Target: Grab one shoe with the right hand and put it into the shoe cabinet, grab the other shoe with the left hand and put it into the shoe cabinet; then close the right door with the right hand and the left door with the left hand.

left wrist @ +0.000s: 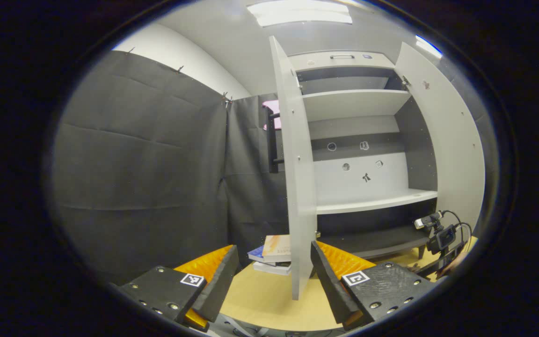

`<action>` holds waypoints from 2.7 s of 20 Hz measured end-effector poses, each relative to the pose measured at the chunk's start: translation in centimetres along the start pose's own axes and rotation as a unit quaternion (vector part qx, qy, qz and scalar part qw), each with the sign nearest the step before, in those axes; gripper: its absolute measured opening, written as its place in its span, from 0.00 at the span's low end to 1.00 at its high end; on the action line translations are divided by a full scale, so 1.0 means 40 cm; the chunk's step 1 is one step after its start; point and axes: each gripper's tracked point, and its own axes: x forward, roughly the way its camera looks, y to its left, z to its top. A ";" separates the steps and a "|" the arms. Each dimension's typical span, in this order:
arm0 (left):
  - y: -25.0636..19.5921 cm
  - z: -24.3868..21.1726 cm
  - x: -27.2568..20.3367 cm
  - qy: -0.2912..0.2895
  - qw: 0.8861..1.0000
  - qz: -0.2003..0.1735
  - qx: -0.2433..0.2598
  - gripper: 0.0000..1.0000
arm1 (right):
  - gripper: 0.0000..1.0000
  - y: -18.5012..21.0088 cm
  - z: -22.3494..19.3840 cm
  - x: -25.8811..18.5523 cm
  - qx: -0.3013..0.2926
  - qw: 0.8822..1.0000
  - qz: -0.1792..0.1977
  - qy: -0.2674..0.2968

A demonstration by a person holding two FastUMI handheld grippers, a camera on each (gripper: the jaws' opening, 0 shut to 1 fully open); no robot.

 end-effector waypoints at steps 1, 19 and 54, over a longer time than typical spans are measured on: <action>-0.015 0.000 0.000 -0.001 1.000 -0.007 -0.001 0.97 | 0.01 -0.006 0.016 -0.018 0.001 1.000 0.001 -0.009; -0.251 0.048 0.050 -0.029 0.994 -0.106 -0.009 0.90 | 0.02 -0.053 0.418 -0.375 -0.001 0.980 0.041 -0.194; -0.223 -0.063 0.118 0.011 0.994 -0.110 -0.027 0.90 | 0.98 -0.039 1.011 -0.401 -0.103 0.914 -0.039 -0.390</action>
